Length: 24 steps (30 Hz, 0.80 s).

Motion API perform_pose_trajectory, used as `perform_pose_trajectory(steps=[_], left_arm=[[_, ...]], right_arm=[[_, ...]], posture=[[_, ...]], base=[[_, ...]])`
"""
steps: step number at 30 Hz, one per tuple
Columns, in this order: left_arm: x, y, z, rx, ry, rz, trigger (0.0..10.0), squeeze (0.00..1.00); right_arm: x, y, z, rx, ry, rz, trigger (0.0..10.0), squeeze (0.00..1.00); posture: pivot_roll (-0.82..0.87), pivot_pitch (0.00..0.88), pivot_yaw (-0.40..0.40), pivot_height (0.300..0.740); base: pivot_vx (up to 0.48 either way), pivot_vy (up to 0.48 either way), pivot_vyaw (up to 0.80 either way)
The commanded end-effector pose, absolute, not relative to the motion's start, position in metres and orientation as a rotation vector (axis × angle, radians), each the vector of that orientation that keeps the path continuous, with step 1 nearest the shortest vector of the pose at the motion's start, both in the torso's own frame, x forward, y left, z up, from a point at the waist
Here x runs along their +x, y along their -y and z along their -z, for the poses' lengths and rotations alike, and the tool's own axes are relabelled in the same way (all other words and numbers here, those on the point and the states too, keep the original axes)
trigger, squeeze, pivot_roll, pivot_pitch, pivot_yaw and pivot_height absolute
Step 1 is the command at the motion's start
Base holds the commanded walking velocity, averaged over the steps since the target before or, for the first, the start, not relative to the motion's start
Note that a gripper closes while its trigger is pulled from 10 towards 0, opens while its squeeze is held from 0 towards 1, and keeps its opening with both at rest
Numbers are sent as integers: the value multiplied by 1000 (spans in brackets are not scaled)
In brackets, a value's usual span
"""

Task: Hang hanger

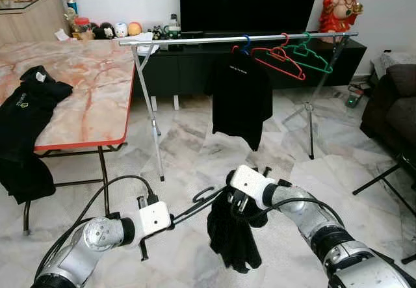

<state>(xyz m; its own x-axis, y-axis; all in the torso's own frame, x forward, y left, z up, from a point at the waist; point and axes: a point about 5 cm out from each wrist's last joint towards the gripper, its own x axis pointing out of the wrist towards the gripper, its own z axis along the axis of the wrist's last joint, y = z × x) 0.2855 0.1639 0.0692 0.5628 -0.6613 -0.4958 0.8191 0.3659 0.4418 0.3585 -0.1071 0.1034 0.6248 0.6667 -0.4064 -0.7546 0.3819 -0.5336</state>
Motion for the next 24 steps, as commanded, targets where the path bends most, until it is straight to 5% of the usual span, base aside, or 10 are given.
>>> perform_pose_trajectory(steps=[1,9,24], left_arm=[[290,-147,-79,714,-170,1012,10000,0],[287,-144,-69,762,-203,1046,10000,0],[288,-167,-68,825,-231,963,10000,0]], right_arm=[[355,80,-115,-748,-18,-1015,10000,0],[343,61,-117,-704,57,-1179,10000,0],[360,112,-107,-799,-109,-906,10000,0]], posture=[[147,0,-26,740],[145,0,-27,740],[149,0,-27,740]], base=[[0,0,0],[0,0,0],[0,0,0]])
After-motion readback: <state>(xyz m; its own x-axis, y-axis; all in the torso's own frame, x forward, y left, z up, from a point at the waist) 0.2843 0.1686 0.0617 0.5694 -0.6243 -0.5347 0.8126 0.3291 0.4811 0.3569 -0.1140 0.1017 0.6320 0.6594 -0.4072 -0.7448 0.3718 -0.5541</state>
